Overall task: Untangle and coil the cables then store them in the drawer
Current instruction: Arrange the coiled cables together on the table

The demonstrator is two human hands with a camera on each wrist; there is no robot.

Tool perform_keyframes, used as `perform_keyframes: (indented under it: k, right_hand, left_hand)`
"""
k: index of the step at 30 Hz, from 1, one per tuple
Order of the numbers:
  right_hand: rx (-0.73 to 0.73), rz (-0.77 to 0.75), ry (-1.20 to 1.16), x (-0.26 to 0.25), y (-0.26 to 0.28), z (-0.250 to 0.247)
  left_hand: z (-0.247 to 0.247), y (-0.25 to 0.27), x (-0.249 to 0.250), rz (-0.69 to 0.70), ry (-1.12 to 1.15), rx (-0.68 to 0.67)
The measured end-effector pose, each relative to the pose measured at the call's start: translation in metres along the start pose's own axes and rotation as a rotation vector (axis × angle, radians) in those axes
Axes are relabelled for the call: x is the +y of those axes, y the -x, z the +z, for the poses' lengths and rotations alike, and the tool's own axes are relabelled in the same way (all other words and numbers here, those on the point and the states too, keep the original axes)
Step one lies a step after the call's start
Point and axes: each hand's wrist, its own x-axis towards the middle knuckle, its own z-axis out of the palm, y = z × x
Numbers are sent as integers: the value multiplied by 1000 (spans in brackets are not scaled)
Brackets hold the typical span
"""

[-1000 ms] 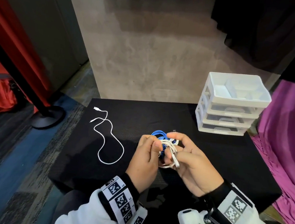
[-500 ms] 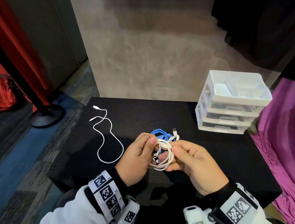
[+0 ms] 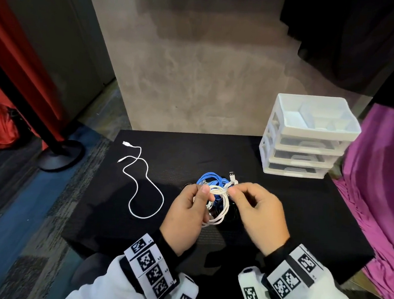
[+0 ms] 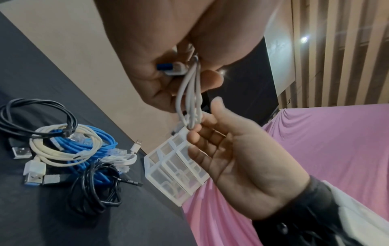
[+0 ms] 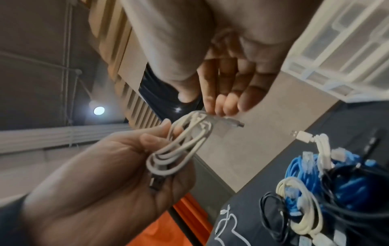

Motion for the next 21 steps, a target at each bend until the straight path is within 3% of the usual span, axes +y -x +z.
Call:
perform_keyframes:
  k: [5, 10, 13, 21]
  right_hand:
    - [-184, 106, -78, 5, 12, 6]
    - [-115, 326, -568, 1, 11, 9]
    - [-150, 403, -763, -11, 11, 8]
    - [-439, 323, -653, -15, 14, 3]
  left_hand:
    - [2, 1, 1, 31, -19, 29]
    - [6, 1, 4, 148, -18, 32]
    - [6, -8, -2, 126, -6, 92]
    - [3, -13, -2, 101, -10, 49]
